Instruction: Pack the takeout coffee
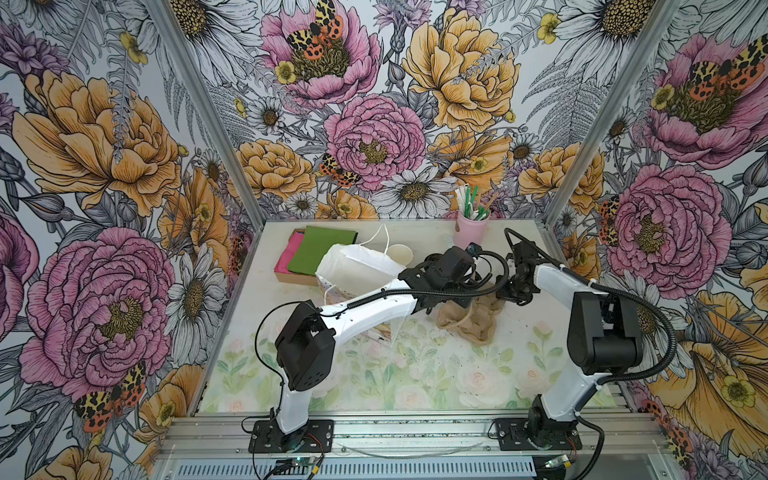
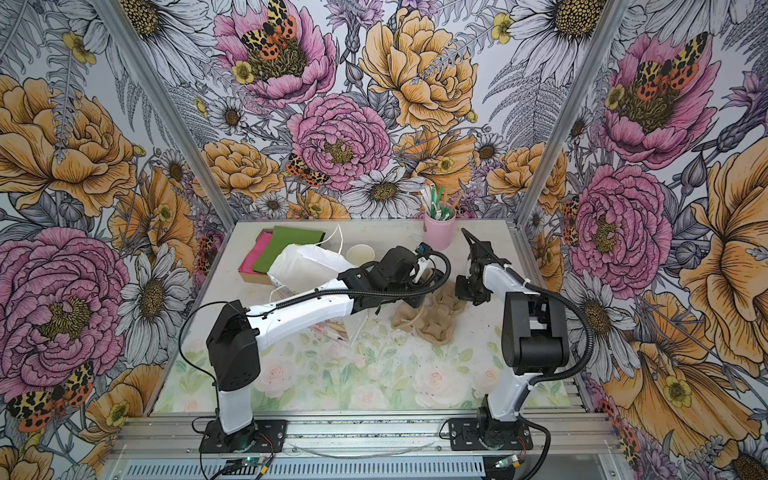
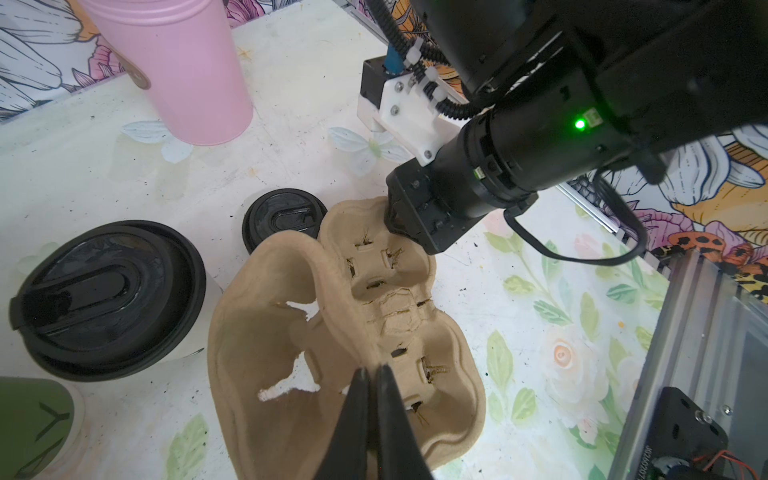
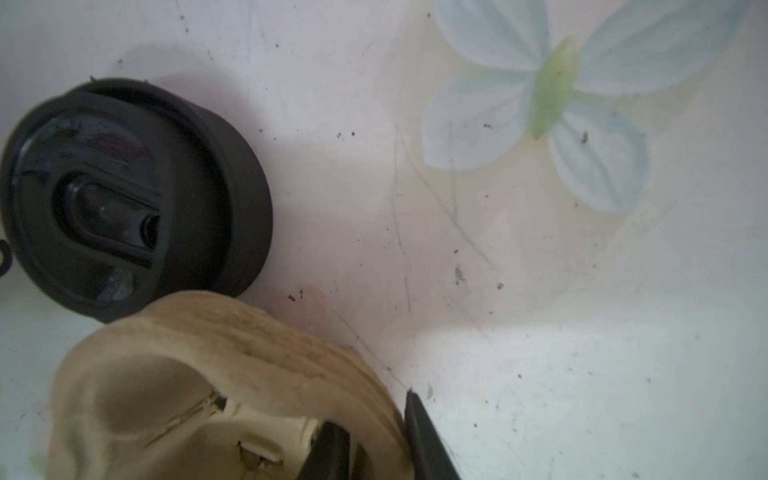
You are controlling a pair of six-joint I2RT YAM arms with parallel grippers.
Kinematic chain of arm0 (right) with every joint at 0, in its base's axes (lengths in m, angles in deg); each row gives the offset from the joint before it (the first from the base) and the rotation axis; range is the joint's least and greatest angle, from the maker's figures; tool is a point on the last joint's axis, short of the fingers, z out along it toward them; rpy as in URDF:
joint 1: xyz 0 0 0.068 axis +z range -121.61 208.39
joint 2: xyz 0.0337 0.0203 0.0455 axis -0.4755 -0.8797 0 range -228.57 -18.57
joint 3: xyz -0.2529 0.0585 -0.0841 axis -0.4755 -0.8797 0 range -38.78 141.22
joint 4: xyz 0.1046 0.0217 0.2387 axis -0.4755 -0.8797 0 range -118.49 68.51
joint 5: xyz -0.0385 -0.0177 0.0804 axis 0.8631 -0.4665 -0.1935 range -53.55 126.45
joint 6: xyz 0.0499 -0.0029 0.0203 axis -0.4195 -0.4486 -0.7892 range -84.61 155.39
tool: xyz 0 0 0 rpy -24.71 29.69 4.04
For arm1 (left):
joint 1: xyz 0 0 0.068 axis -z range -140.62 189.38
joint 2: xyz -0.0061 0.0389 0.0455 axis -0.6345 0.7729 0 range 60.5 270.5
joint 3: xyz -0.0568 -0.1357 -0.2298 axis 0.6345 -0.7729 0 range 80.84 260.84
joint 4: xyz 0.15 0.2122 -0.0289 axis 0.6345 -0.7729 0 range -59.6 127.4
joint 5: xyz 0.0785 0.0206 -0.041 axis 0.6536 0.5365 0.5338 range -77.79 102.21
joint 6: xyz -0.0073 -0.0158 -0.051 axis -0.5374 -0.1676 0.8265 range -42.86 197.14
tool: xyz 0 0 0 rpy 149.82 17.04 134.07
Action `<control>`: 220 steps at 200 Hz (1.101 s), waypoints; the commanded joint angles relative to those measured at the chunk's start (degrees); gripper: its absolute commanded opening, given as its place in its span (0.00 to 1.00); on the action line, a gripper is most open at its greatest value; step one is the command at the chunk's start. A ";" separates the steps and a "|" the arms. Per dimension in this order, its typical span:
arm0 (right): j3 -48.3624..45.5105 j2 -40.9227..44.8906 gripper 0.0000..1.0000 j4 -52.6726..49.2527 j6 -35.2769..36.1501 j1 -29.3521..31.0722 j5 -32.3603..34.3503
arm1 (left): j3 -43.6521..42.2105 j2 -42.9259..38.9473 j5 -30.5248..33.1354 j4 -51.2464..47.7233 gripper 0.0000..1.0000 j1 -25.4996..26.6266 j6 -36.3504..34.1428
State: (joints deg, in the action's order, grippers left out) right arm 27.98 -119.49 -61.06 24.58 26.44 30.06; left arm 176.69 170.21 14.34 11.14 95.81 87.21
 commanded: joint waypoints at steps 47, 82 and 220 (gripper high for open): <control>8.45 -2.38 0.18 -5.70 14.41 0.29 7.21 | -0.65 -1.41 0.68 0.92 0.08 -0.79 -0.67; 12.32 -5.56 0.17 -8.59 21.92 0.20 13.66 | -0.34 -1.26 0.63 0.90 0.08 -0.88 -0.66; 19.58 0.02 0.75 -8.77 17.76 -1.92 12.37 | 1.21 1.76 13.66 -2.55 0.09 2.93 -2.92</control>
State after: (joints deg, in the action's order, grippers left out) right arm 44.87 -125.17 -70.05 46.33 24.77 42.34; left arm 176.69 170.28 19.78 10.66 96.59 86.31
